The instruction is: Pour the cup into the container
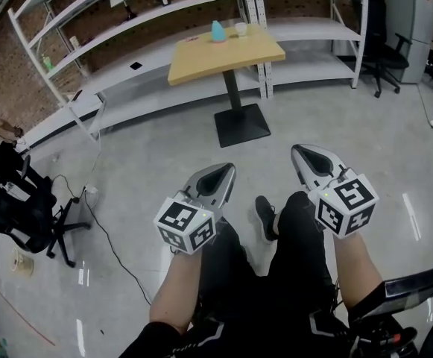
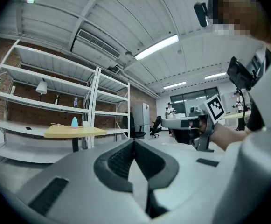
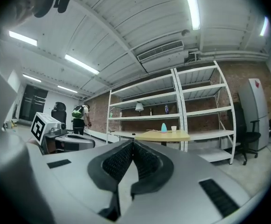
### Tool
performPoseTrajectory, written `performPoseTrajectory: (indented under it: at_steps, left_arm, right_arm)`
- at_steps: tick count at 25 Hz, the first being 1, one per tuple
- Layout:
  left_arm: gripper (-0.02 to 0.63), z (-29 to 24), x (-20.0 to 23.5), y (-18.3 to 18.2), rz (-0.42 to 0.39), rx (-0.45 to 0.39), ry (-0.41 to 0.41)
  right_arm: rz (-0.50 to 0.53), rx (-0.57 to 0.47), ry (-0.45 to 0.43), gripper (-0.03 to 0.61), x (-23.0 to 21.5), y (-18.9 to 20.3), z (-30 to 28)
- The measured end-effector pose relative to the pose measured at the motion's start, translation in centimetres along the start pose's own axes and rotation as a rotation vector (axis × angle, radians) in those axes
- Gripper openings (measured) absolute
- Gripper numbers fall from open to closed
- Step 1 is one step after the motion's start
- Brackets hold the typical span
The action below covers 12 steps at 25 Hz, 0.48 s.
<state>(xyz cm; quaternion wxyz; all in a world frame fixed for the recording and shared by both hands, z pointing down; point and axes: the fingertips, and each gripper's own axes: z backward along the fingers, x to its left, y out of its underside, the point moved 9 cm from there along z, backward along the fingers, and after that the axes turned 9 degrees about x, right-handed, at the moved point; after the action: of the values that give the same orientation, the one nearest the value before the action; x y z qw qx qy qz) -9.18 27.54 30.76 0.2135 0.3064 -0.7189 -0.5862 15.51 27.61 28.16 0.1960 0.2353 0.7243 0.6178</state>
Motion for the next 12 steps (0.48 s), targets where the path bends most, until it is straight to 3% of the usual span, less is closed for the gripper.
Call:
performPoseTrajectory:
  at_steps: [4, 12]
  left_arm:
    - [0.002, -4.2, 3.5, -0.8, -0.053, 0.020, 0.030]
    - [0.001, -11.3, 13.2, -2.8, -0.036, -0.012, 0.050]
  right_arm:
    - [-0.033, -0.008, 0.027, 0.000, -3.1, -0.4, -4.2]
    - [-0.045, 0.008, 0.040, 0.000, -8.3, -1.6, -14.3]
